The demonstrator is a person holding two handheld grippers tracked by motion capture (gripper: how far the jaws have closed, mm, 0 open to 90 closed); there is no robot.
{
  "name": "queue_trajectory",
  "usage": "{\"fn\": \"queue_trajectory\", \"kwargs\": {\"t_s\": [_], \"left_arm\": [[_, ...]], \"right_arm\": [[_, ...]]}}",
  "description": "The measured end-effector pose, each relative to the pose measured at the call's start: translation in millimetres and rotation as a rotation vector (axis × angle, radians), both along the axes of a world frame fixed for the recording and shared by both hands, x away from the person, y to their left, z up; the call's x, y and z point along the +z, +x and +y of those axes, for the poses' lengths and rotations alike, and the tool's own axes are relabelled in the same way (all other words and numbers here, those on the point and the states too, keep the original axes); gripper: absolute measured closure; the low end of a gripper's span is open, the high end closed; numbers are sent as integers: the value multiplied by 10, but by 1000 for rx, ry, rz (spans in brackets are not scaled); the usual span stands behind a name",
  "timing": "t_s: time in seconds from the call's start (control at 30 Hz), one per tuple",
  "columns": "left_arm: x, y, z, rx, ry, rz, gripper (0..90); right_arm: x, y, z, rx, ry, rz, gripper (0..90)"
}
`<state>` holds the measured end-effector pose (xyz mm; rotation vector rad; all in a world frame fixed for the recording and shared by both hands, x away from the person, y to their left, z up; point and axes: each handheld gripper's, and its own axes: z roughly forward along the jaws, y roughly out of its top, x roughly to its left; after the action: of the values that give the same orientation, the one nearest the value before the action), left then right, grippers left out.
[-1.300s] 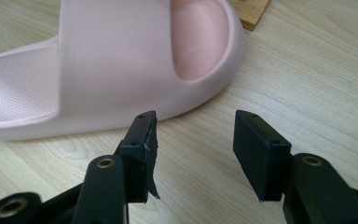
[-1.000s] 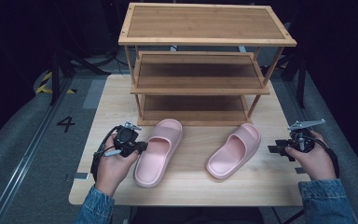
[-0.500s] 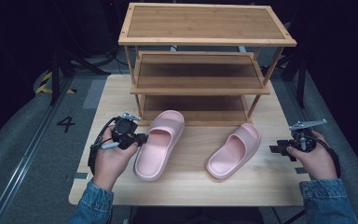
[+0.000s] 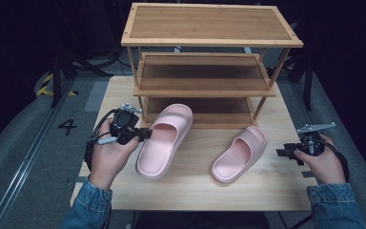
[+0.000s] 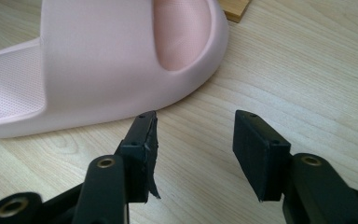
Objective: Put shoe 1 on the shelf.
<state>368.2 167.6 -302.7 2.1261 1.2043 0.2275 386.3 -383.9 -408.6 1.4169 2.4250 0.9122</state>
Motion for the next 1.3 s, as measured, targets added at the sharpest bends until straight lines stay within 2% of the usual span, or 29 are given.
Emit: {"fn": "queue_trajectory", "kwargs": {"t_s": [0.27, 0.43, 0.53, 0.7, 0.87, 0.9, 1.07, 1.2, 1.3], "left_arm": [[216, 15, -45, -24, 2, -25, 838], [315, 82, -85, -18, -2, -39, 839], [330, 169, -142, -25, 7, -56, 838], [376, 276, -216, -24, -17, -67, 839], [420, 381, -309, -21, -19, -79, 839], [438, 451, -352, -20, -16, -81, 839], [477, 596, -422, -15, -12, -87, 839], [501, 745, -498, -4, -14, -109, 839], [507, 837, -548, -2, -48, -111, 838]], "right_arm": [[-15, -30, -41, -13, 11, 3, 510], [-6, -49, -53, -13, 9, -3, 510], [-3, -53, -60, -14, 11, -5, 510], [-12, -50, -53, -11, 10, -2, 510], [-25, -47, -51, -9, 11, 4, 510], [-27, -47, -51, -8, 11, 4, 510], [-36, -46, -43, -5, 8, 5, 509], [-47, -43, -37, -2, 9, 9, 509], [-48, -45, -47, -4, 12, 7, 509]]}}
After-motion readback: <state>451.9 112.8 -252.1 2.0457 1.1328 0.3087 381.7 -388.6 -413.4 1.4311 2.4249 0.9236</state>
